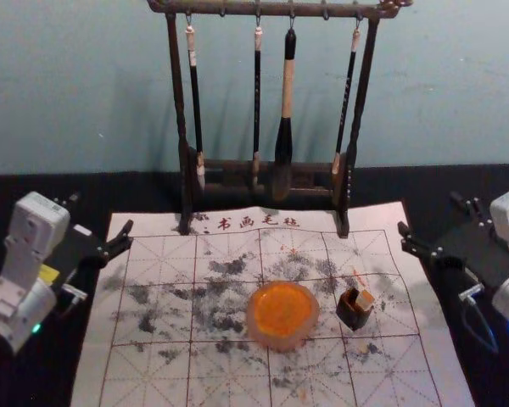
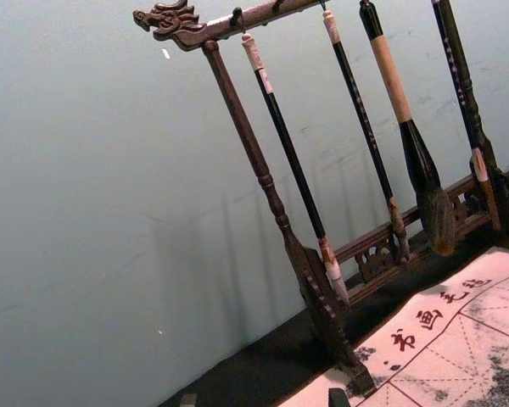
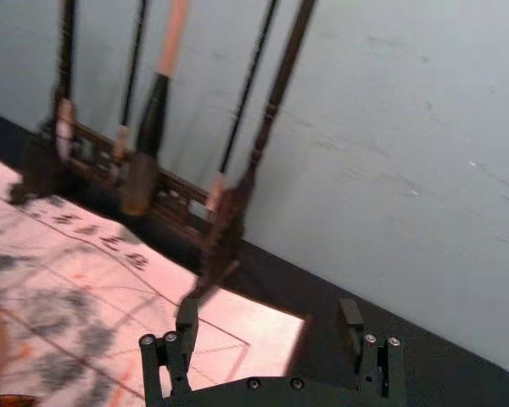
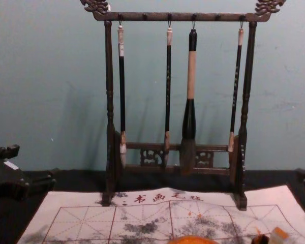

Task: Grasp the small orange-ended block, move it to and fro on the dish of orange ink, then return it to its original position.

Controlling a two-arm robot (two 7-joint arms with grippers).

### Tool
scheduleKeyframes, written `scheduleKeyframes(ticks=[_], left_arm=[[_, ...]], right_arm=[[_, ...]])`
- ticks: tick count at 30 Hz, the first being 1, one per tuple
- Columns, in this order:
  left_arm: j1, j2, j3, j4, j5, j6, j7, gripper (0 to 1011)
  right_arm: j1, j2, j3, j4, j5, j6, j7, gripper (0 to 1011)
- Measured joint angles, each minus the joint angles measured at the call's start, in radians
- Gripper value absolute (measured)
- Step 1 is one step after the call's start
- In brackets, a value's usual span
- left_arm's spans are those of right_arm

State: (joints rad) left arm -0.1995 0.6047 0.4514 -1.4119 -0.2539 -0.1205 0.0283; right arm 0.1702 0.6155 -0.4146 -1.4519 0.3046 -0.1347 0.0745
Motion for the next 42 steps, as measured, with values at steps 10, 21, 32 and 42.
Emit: scheduleKeyframes(ticks=[10, 21, 32, 42], left_arm=[[0.000, 0.000, 0.000, 0.000, 0.000, 0.000, 0.000, 1001], [0.000, 0.000, 0.000, 0.000, 0.000, 0.000, 0.000, 1001], [0.000, 0.000, 0.000, 0.000, 0.000, 0.000, 0.000, 1001], [0.000, 0.000, 0.000, 0.000, 0.000, 0.000, 0.000, 1001]], right_arm=[[-0.067, 0.026, 0.011, -0.094, 0.045, -0.028, 0.115, 1002], [-0.118, 0.040, 0.019, -0.128, 0.114, -0.044, 0.254, 1002], [-0.142, 0.035, 0.026, -0.114, 0.132, -0.031, 0.325, 1002], [-0.139, 0.007, 0.022, -0.082, 0.118, 0.003, 0.354, 1002]])
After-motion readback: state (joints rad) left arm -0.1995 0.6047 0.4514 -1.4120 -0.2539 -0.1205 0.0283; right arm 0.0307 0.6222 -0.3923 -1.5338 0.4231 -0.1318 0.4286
